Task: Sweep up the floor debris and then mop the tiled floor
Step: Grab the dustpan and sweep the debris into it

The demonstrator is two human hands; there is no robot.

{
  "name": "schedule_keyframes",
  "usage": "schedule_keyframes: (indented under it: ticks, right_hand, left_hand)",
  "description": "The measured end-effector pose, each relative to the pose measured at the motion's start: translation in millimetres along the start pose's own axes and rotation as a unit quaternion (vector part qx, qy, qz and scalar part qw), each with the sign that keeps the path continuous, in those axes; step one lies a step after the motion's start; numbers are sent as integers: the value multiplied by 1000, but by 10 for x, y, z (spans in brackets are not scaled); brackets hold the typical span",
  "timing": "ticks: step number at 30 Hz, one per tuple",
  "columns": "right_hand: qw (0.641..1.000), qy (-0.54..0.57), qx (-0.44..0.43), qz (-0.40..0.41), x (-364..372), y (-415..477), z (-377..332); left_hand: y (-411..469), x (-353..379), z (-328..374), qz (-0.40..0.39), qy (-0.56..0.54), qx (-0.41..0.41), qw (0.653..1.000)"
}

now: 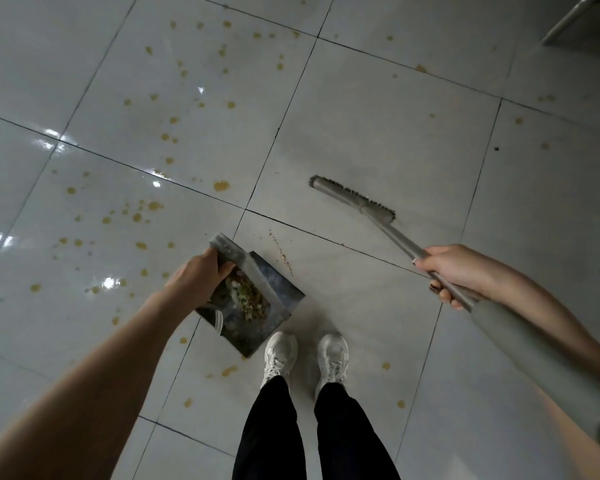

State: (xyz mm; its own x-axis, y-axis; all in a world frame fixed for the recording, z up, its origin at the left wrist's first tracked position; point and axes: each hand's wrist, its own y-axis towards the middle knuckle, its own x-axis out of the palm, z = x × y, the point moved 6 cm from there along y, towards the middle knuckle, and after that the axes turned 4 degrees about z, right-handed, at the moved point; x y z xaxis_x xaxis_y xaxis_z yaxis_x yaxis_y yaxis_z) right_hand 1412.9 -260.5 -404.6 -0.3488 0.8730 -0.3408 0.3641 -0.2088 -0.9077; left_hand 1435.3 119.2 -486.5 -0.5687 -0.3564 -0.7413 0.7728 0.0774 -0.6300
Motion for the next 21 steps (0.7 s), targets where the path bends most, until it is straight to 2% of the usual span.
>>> schedule_keyframes:
  ticks: [9, 21]
  right_hand:
    - [1000, -11, -16, 3, -118, 250, 105]
    - [996, -47, -64, -33, 224, 549, -294]
  left_hand:
    - [-163, 280, 309, -30, -108, -96, 989]
    - [74, 455, 468, -12, -181, -131, 975]
